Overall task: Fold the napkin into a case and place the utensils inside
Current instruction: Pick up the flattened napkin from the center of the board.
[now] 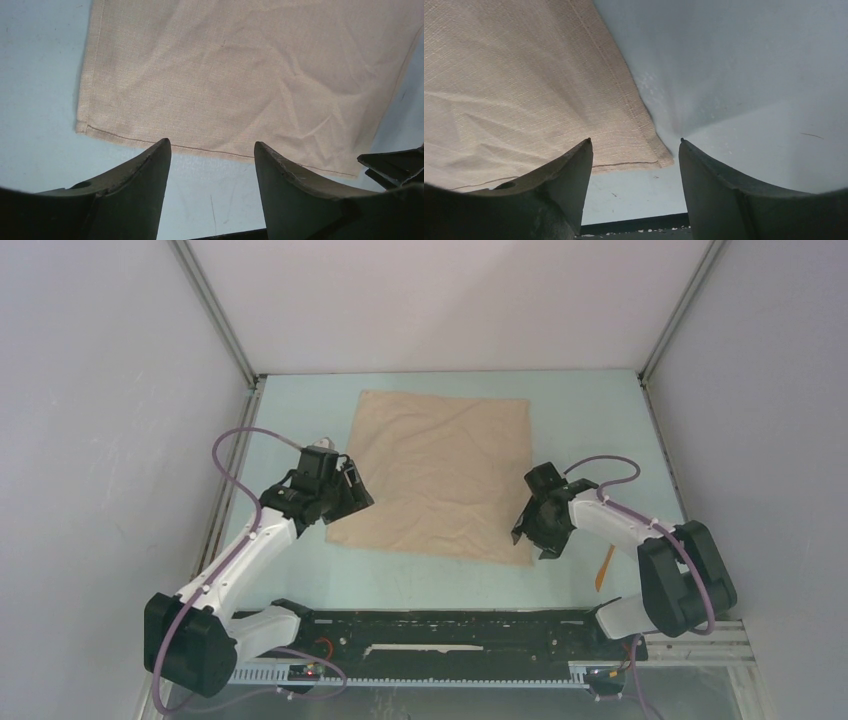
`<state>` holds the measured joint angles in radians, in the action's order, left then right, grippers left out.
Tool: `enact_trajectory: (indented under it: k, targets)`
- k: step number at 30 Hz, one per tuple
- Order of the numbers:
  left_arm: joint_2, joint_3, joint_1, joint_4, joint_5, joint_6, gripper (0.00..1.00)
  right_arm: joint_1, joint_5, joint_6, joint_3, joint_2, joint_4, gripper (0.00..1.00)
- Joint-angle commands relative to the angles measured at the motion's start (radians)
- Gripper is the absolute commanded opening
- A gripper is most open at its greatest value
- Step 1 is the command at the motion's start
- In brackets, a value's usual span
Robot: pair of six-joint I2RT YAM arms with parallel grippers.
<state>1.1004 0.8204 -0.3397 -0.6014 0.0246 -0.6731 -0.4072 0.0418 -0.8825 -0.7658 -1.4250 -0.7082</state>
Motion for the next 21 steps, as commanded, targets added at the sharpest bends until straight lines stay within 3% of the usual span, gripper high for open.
enact_trajectory:
  k: [1, 6, 21]
  targets:
    - [-0.005, -0.001, 0.002, 0.028, 0.019, -0.003, 0.69, -0.024, -0.006, -0.088, 0.0, 0.018, 0.031, 0.7]
    - [-0.012, 0.01, 0.002, 0.01, 0.035, 0.011, 0.68, -0.036, 0.013, -0.124, 0.028, 0.024, 0.015, 0.62]
    - [-0.027, 0.013, 0.002, -0.003, 0.05, 0.02, 0.68, -0.081, 0.048, -0.249, 0.051, 0.014, -0.034, 0.57]
